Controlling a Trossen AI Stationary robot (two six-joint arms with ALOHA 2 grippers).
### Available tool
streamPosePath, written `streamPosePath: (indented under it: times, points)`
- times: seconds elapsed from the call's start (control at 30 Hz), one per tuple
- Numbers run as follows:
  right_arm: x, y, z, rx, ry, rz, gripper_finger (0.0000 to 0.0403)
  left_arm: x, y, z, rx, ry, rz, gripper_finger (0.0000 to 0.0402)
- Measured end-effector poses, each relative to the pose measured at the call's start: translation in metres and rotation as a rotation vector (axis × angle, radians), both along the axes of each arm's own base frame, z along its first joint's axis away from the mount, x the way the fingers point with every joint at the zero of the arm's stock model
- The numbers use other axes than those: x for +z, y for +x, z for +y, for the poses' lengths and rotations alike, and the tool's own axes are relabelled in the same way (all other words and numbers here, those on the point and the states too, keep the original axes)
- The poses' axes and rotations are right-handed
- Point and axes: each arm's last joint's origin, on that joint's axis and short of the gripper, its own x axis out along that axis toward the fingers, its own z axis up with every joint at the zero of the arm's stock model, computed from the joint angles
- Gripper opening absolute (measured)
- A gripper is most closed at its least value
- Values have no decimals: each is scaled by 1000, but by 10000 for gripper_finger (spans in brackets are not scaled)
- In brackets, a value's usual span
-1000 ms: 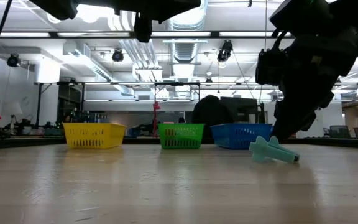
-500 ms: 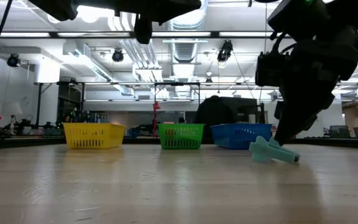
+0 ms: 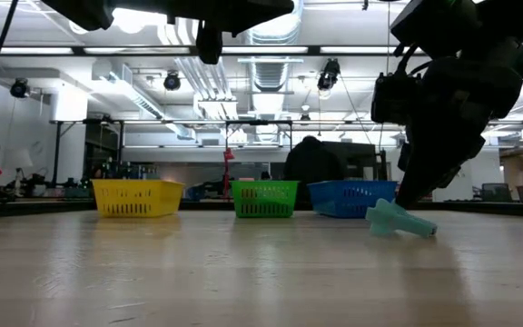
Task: Pick and place Stapler, Stapler remover, tape
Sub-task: Put the light blue staple remover into the yellow bin
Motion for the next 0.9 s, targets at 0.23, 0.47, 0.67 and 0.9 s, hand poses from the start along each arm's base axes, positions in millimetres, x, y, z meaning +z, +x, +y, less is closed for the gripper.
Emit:
streamPosePath:
  times: [0.23,0.47,0.67,0.9]
  points:
    - [2,2,0,43,-41,-41,9,-4,-1,0,0,-20,16,19]
    - [22,4,1,108,-77,-118,8,-6,-1,0,1,-13,33,48]
    - [53,-2,-4,152,-115,-214,8,-9,0,0,2,-2,63,97]
    - [110,-19,-14,117,-289,-403,8,-9,0,-2,-41,90,87,124]
